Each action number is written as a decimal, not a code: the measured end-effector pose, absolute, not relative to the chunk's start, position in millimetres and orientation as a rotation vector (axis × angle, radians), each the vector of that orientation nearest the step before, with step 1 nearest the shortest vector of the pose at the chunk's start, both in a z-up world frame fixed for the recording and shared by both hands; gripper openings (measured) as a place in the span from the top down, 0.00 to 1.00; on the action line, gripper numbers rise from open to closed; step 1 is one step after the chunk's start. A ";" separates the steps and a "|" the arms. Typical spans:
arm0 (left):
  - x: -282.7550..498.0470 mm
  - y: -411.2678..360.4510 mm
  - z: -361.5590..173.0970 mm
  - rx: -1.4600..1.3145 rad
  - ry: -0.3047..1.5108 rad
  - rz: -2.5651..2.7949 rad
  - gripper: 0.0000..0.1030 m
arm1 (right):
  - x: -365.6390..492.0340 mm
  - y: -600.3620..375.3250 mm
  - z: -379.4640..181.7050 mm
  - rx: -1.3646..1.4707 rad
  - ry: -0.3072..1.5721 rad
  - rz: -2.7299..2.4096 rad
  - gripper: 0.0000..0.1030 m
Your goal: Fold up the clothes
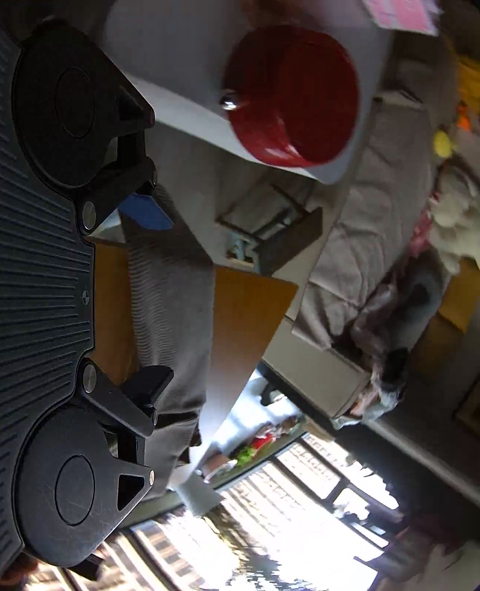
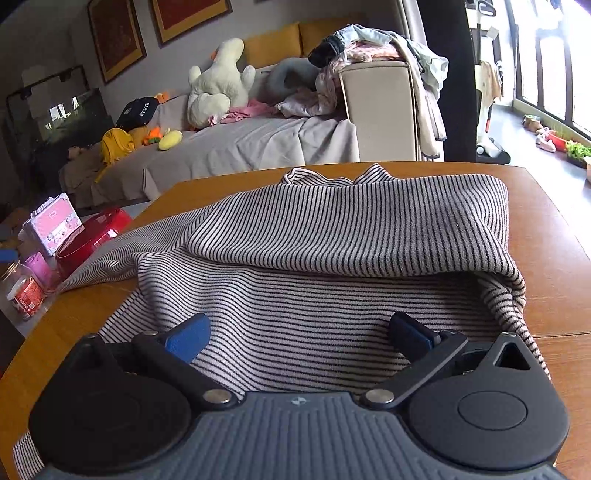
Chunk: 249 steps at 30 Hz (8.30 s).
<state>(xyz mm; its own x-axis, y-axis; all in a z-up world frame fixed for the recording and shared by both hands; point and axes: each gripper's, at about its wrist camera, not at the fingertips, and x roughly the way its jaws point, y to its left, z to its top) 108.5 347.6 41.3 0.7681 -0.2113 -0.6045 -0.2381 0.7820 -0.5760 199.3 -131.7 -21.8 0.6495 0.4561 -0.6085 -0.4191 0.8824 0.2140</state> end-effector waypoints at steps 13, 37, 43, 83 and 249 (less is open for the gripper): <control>131.7 394.3 -91.3 -1.376 0.715 0.115 0.43 | 197.9 -117.5 -22.3 -0.035 0.713 0.457 0.00; 270.2 114.4 126.1 -0.589 0.551 -0.455 0.90 | 162.0 -230.7 6.0 0.252 0.414 0.319 0.00; 294.6 54.3 85.1 -0.600 0.666 -0.570 0.83 | 160.7 -250.7 5.0 0.263 0.433 0.273 0.02; 173.6 50.1 -17.9 -0.063 0.652 -0.237 0.00 | 302.9 -215.0 -17.6 0.044 0.646 0.155 0.90; 167.6 153.2 29.7 -0.333 0.809 -0.386 0.08 | 145.6 -273.8 -4.1 0.605 0.960 0.376 0.43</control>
